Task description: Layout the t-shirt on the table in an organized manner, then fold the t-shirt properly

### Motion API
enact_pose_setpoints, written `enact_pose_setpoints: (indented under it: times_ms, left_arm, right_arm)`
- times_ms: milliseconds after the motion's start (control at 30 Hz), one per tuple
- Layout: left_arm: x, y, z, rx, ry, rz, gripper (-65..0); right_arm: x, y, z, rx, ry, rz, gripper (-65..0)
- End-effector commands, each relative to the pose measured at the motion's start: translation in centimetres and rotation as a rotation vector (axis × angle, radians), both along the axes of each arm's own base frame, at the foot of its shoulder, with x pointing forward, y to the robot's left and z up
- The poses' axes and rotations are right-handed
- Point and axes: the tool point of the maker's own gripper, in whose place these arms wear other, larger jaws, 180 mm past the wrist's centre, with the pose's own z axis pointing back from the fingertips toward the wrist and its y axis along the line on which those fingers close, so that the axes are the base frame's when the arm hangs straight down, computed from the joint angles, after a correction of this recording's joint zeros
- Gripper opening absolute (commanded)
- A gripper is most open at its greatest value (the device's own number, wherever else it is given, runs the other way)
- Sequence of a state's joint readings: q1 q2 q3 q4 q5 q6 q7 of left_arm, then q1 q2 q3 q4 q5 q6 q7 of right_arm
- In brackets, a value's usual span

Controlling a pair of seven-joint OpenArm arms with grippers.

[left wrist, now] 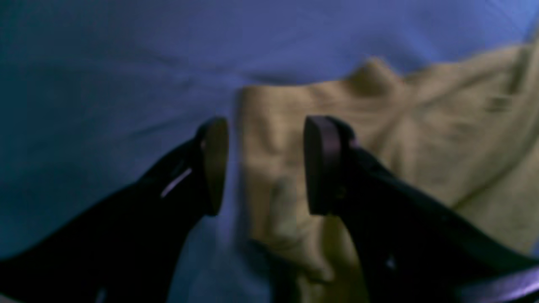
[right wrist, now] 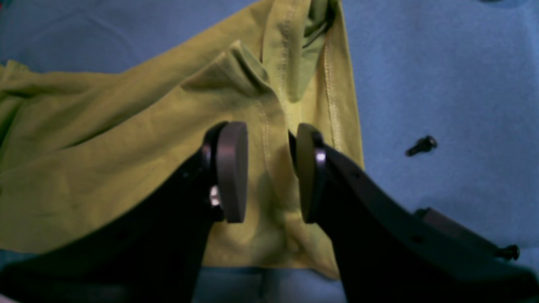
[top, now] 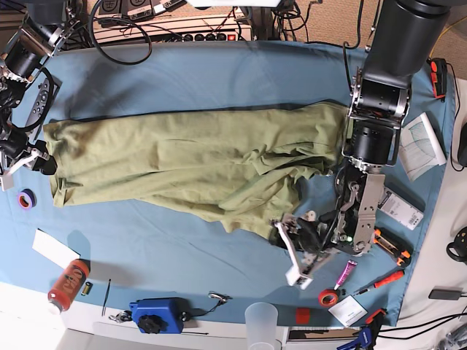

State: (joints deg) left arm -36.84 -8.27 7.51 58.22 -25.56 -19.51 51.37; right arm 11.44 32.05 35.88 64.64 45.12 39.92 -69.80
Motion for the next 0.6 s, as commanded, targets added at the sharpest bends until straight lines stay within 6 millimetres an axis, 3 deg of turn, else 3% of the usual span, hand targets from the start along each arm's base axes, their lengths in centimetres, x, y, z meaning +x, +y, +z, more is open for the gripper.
enact_pose_setpoints:
  times_ms: [0,300,467,567]
  left_arm:
    - [1.1,-0.5,2.0,-0.025,-0.053,-0.009,-34.9]
    - [-0.9,-0.1,-2.8,-0.015,0.038,0.028,-34.9]
    - [-1.0,0.0,-4.1,-0.041,0.054,0.049,-34.9]
    - [-2.1,-0.5,-5.4,-0.042,0.127,0.042,-35.2]
  right_arm:
    - [1.0,-1.1,2.4,-0.029,-0.066,-0.008,-44.9]
    - [1.2,-1.1,2.6,-0.029,-0.083,-0.013,-44.9]
    - [1.2,-1.1,2.6,-0.029,-0.083,-0.013,-44.9]
    - [1.2,-1.1,2.6,-0.029,-0.083,-0.013,-44.9]
